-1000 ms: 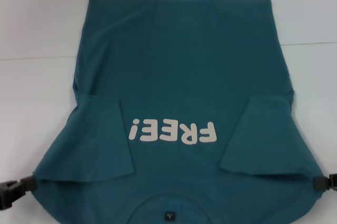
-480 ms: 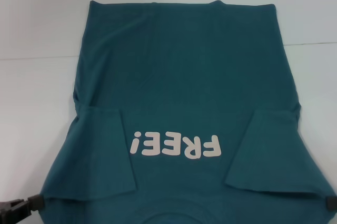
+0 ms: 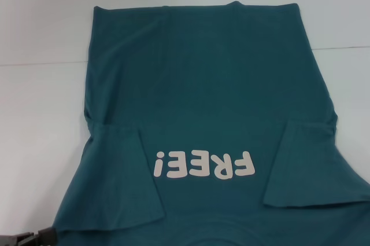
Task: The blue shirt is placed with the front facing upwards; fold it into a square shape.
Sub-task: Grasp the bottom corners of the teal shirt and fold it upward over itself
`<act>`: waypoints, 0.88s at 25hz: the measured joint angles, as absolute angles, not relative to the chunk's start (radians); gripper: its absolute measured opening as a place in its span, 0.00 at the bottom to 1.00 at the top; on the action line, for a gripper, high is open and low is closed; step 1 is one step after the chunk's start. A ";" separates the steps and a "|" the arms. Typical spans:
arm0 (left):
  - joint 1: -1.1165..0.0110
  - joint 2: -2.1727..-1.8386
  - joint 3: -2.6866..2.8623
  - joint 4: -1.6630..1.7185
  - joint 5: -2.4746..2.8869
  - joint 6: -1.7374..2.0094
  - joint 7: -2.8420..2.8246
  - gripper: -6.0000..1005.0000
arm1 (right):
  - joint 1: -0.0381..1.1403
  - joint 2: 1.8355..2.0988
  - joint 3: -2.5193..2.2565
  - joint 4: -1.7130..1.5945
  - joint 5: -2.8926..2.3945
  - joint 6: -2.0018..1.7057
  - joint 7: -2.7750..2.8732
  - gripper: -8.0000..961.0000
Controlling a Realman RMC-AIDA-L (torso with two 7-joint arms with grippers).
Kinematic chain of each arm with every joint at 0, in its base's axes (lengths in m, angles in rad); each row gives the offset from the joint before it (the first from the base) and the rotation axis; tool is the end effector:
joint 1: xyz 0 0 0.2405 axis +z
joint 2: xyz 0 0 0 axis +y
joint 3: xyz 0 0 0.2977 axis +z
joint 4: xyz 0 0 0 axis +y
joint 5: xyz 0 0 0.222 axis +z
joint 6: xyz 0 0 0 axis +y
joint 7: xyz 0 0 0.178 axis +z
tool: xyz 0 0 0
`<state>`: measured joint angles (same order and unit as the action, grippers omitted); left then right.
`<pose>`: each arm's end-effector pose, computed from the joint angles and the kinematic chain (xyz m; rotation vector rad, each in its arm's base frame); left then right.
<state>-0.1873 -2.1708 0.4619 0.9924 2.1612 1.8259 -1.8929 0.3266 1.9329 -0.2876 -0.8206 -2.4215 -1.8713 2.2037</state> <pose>-0.3654 0.2431 -0.0094 -2.3733 -1.5107 -0.7372 0.4120 0.2641 0.0642 -2.1249 1.9671 0.5370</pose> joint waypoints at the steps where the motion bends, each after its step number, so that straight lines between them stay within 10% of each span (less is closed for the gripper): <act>1: -0.185 -2.171 0.462 0.991 2.161 1.828 -1.893 0.01 | 0.325 1.931 -0.287 -0.820 -2.421 -1.871 2.204 0.09; 22: -0.174 -2.170 0.444 0.955 2.158 1.893 -1.891 0.01 | 0.272 1.939 -0.238 -0.818 -2.407 -1.906 2.192 0.11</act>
<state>-0.1736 -2.1695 0.4437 0.9552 2.1577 1.8933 -1.8914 0.2716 1.9387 -0.2378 -0.8184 -2.4073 -1.9064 2.1919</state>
